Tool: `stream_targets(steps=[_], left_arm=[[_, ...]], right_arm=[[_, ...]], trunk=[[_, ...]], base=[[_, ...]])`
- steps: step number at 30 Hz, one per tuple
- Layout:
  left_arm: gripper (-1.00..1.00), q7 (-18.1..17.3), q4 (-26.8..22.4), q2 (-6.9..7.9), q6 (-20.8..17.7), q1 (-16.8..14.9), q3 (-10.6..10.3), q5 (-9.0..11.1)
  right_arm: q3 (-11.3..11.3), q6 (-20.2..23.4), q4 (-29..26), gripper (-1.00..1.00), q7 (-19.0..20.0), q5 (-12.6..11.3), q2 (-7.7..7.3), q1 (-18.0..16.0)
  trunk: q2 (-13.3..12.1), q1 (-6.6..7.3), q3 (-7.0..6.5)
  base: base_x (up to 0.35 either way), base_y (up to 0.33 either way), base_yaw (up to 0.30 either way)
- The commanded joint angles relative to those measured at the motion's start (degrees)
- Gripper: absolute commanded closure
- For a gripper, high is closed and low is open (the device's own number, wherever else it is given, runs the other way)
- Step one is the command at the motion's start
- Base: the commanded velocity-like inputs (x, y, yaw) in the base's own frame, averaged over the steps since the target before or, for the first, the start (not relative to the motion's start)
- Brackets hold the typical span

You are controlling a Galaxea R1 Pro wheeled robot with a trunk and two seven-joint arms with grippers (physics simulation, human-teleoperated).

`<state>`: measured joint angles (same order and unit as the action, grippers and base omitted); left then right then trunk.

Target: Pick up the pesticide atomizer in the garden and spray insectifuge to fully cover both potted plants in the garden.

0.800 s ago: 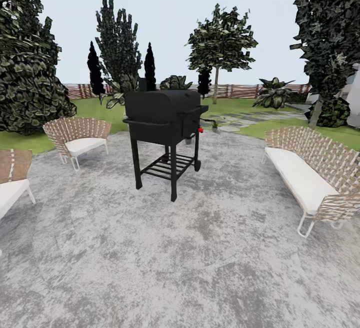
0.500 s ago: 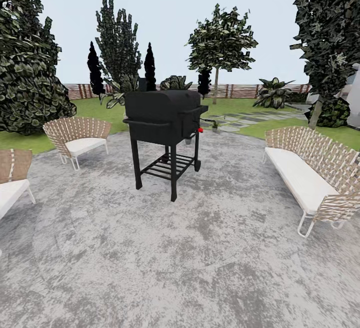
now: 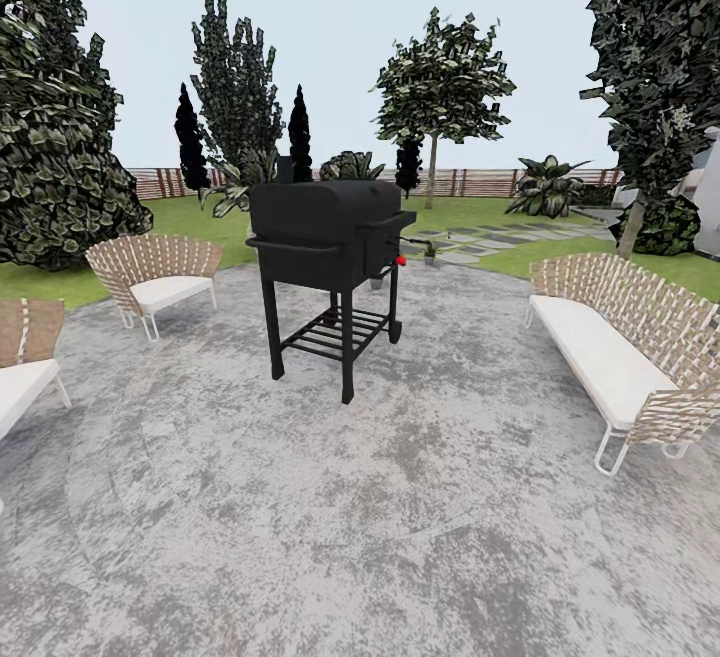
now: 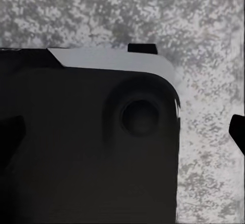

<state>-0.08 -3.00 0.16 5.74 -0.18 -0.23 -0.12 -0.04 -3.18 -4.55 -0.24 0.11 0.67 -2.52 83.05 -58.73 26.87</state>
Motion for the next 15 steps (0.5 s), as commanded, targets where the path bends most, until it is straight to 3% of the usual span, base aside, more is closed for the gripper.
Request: stream_targets(steps=[1,8,9,12,15], left_arm=[[-1.0,-0.01,-0.32,0.08,0.5,-0.01,-0.04,-0.02],[-1.0,0.16,-2.59,0.65,2.74,-1.62,-0.03,-0.01],[-1.0,0.16,-10.33,0.64,9.38,-5.38,-0.04,0.01],[-1.0,0.17,-10.56,0.57,9.57,-9.92,-0.04,0.03],[-1.0,0.17,-10.51,0.7,9.6,-12.01,0.08,0.15]], right_arm=[[-0.03,-0.53,-0.28,-1.0,-0.04,0.02,-0.2,-0.03],[-0.23,-2.77,-2.55,-1.0,-0.09,-0.08,-1.33,-0.18],[-0.21,-15.41,-17.71,-1.0,-0.07,-0.04,-1.35,-0.33],[-0.2,-16.26,-21.23,-1.0,-0.07,0.09,-1.46,-1.78],[-0.24,-16.6,-21.97,-1.0,-0.04,0.05,-1.52,-2.86]], trunk=[[0.03,0.0,0.06],[0.03,0.0,0.06],[0.03,0.0,0.06],[0.03,0.0,0.06],[0.03,0.0,0.06]], base=[[0.0,0.0,0.0],[0.0,0.0,0.0],[0.0,0.0,0.0],[0.0,0.0,0.0],[0.0,0.0,0.0]])
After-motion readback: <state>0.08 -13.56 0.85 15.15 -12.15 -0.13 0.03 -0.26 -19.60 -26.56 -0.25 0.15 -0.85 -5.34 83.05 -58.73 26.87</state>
